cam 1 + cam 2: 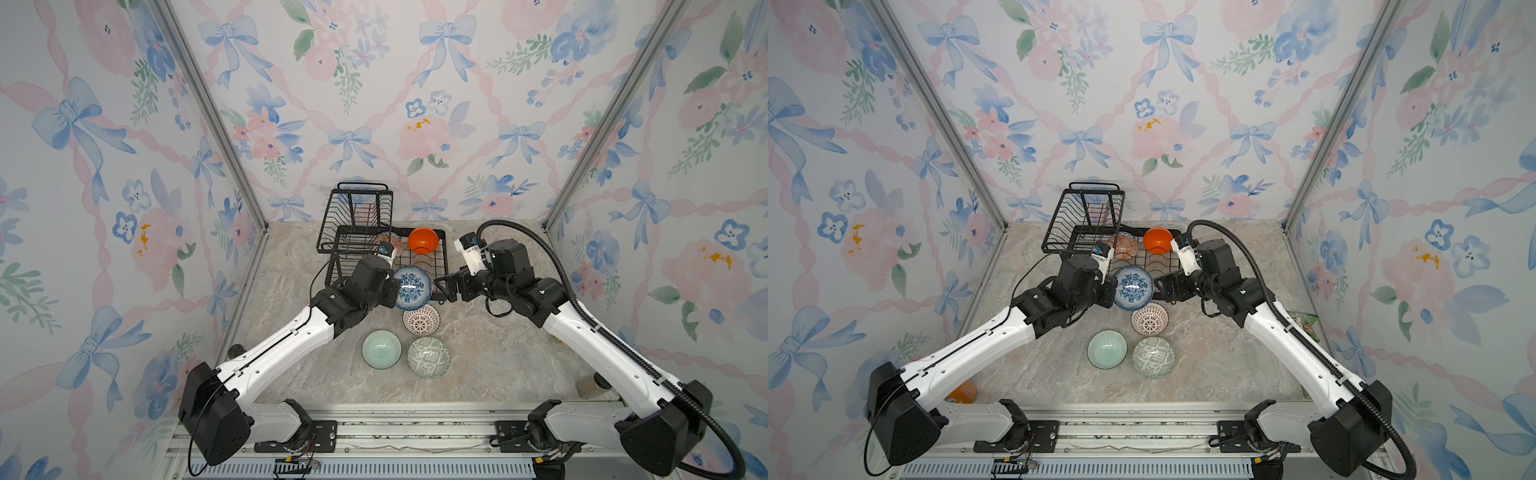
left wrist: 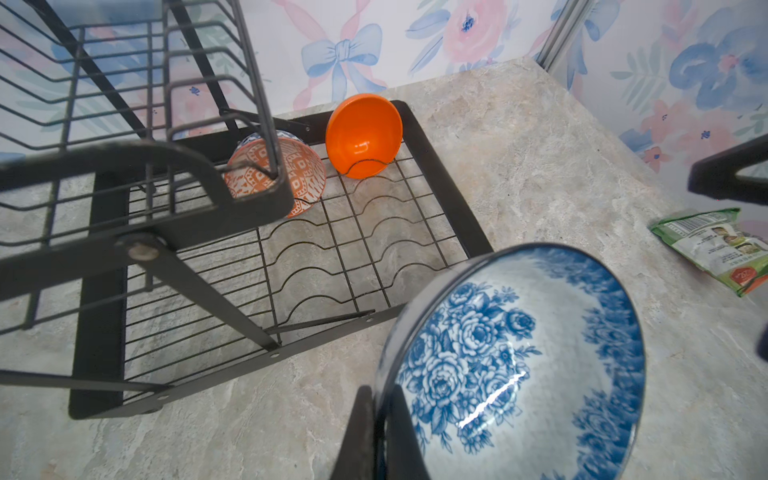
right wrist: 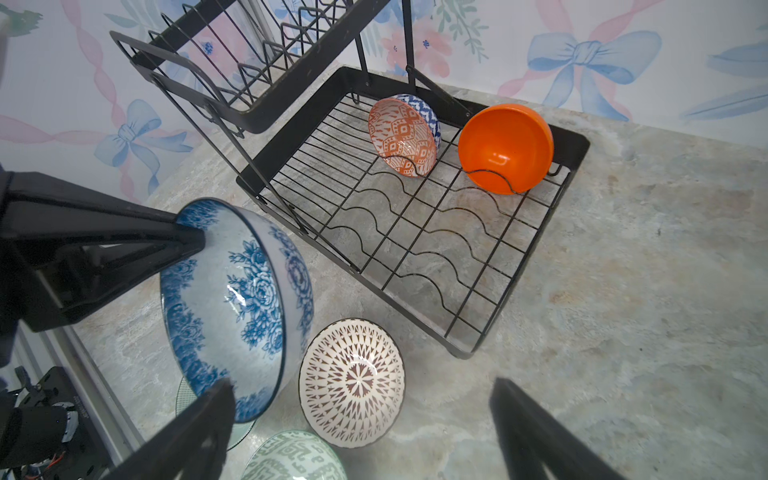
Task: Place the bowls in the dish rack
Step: 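Carry the blue-and-white bowl toward the right gripper near the rack, then close the right gripper on the bowl rim while the left gripper releases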
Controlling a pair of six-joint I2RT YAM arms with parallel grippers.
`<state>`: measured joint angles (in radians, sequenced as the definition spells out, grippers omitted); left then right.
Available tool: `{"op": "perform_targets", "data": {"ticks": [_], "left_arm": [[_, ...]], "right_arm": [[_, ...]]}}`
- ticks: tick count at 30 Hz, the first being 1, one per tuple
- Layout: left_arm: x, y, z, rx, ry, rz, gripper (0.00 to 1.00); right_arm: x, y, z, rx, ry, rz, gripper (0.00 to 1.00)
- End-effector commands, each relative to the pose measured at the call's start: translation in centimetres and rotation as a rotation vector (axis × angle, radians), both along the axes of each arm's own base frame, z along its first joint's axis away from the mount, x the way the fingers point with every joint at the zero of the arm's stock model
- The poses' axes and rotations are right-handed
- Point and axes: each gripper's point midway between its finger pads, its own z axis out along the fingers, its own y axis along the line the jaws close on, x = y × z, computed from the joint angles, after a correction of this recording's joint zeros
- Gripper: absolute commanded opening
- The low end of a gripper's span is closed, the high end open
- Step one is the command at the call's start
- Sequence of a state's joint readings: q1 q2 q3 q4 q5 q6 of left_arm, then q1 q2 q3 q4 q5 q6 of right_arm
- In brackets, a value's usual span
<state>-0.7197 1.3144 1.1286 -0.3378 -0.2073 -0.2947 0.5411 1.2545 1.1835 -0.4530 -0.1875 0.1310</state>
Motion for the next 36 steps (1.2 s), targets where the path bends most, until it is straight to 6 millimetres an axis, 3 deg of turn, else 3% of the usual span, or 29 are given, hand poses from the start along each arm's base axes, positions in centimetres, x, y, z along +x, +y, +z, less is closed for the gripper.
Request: {"op": "perform_targets", "data": {"ticks": [1, 8, 23, 33, 36], "left_arm": [[1.0, -1.6, 3.1, -0.063, -0.081, -0.036, 0.0], [2.2, -2.6, 3.6, -0.057, -0.097, -0.043, 0.0], [3.3, -4.1, 4.9, -0.068, -0.131, -0.072, 0.0], [3.0, -4.4, 5.2, -0.081, -0.132, -0.089, 0.0], [2.9, -4.3, 5.1, -0.081, -0.131, -0.088, 0.0]], "right_arm": [[-0.1, 1.0, 1.7, 0.051, -0.013, 0.013, 1.0], [0.7, 1.8, 1.4, 0.066, 0.011, -0.015, 0.88], [2.3, 1.8, -0.3, 0.032, 0.053, -0.107, 0.5], [2.9, 1.8, -1.6, 0.006, 0.073, -0.135, 0.42], [3.2, 1.8, -1.7, 0.002, 0.075, -0.141, 0.34]]}}
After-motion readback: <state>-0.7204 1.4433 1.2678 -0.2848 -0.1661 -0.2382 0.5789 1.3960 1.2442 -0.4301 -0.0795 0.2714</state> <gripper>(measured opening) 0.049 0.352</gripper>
